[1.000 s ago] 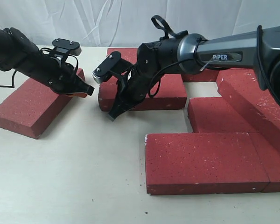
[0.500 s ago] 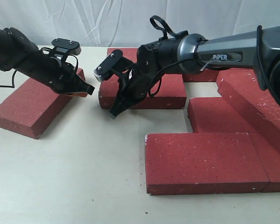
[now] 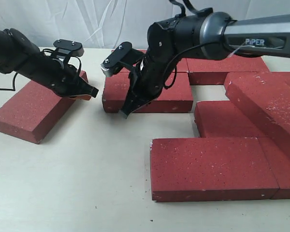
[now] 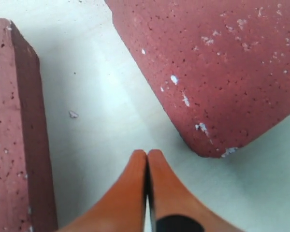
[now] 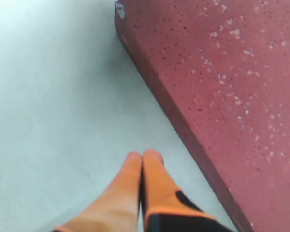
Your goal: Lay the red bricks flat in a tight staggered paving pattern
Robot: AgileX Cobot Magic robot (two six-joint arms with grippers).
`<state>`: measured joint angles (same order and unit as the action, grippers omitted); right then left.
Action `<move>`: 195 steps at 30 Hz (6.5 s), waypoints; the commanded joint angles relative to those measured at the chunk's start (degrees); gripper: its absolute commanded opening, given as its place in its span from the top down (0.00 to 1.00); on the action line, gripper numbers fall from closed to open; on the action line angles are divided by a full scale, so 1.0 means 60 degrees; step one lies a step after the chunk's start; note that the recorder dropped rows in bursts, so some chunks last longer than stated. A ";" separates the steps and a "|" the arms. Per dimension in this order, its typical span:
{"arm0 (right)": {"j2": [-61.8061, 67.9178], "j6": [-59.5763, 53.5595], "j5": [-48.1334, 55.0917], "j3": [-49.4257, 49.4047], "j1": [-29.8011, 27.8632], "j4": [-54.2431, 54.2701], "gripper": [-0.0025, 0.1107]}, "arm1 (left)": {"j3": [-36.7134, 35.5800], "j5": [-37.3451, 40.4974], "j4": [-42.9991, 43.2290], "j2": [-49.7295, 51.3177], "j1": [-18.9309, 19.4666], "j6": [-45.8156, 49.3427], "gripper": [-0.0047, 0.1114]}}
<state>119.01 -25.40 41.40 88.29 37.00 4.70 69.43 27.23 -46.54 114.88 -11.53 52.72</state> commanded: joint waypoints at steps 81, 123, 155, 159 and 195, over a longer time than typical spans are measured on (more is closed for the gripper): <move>-0.1086 0.0271 -0.2195 -0.3137 -0.1506 -0.0659 0.98 | 0.0698 -0.1578 0.0475 0.0838 -0.1630 -0.0727 0.96; -0.3690 0.1212 -0.1269 -0.4109 -0.2317 -0.2192 0.98 | 0.1451 -0.1054 0.2153 0.1006 -0.1814 -0.2767 0.96; -0.2105 -0.4780 -0.3076 -0.4091 -0.2818 0.4401 0.98 | 0.2216 -0.0639 0.2081 0.1968 -0.1462 -0.3081 0.96; -0.2105 -0.4778 -0.3345 -0.4091 -0.2818 0.4340 0.98 | 0.2412 -0.0614 0.1902 0.2129 -0.1618 -0.3081 0.96; -0.2761 -0.4755 -0.2877 -0.4091 -0.2835 0.4249 0.98 | 0.3032 -0.1402 0.1298 0.2642 -0.2667 -0.3018 0.96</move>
<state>103.05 -53.53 24.11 63.83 20.32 30.54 87.34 19.66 -37.70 130.62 -26.81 34.56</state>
